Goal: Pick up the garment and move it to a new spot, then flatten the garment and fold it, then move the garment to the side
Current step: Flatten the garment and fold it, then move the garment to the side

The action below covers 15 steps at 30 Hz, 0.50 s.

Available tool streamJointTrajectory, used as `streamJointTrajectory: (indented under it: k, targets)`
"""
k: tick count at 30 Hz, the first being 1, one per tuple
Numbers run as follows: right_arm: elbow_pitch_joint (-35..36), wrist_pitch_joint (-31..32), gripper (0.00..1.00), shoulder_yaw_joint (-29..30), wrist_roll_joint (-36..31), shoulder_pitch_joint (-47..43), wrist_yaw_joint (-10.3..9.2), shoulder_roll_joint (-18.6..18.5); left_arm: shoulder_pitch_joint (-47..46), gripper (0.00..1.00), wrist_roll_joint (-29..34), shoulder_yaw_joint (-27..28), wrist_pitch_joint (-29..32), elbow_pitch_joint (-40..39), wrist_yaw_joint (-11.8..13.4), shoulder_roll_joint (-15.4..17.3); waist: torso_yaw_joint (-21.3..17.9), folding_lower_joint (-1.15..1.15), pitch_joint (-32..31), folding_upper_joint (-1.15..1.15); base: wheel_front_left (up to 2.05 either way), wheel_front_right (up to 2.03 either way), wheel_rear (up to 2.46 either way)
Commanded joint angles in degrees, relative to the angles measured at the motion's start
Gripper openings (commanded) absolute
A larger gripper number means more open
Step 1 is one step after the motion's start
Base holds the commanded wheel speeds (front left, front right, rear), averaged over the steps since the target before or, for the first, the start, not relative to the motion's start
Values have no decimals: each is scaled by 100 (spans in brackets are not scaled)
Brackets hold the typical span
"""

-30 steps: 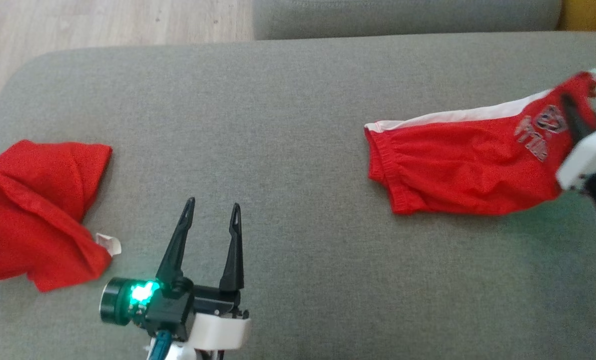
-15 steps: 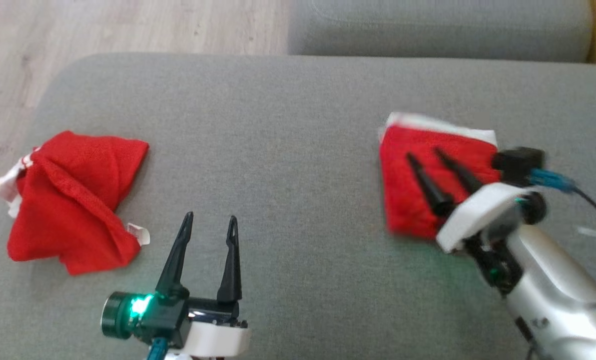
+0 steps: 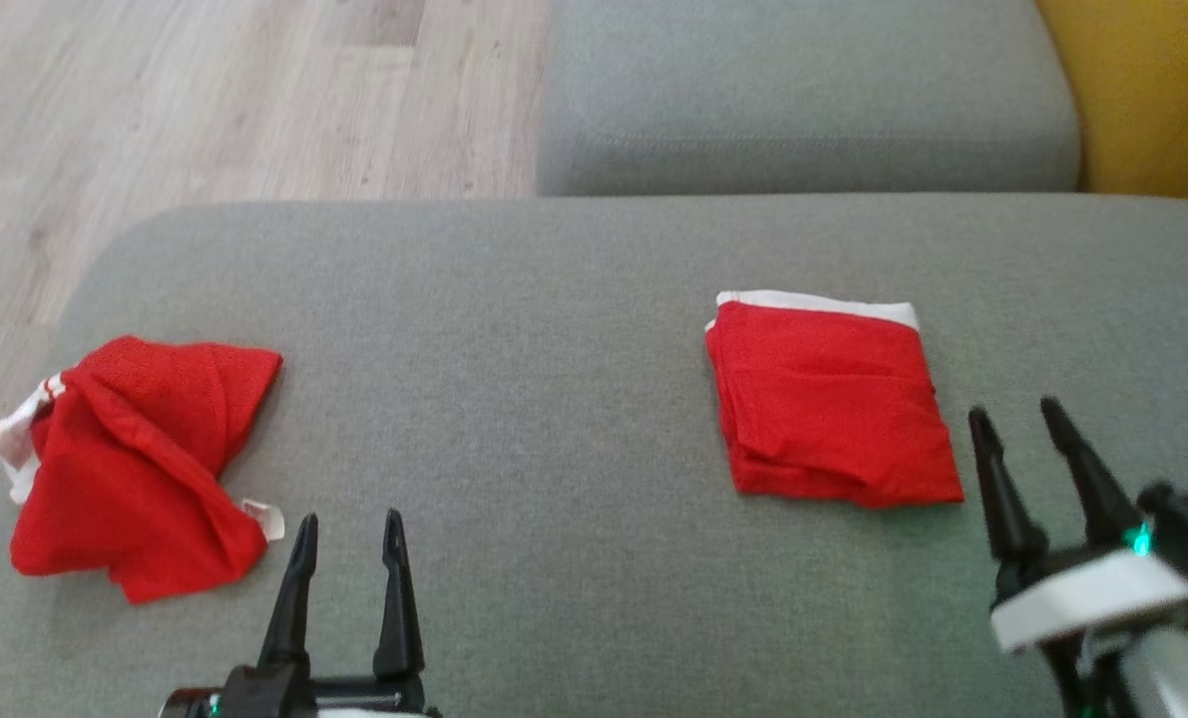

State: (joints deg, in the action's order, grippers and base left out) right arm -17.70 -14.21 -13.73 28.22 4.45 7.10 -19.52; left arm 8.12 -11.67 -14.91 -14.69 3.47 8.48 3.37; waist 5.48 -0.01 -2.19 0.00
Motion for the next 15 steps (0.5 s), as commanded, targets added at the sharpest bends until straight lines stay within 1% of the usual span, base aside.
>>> streamJointTrajectory:
  k: [1,4,9,15]
  targets:
    - [485,-75,100,93,-247,-87,39,81,-96,100,37,249,-30,-163,-40,-45,-50,1,-91,0,0,0,0]
    - [778,-76,100,321,-600,-655,39,379,45,100,97,326,-30,-166,-133,-46,-43,1,-196,0,0,0,0]
    - [917,-78,100,364,-1201,-1388,39,833,460,100,280,483,-30,-100,-246,-47,-96,1,-449,0,0,0,0]
    - [935,-78,100,345,-1464,-1530,39,974,573,100,500,501,-30,5,-330,-48,-145,1,-485,0,0,0,0]
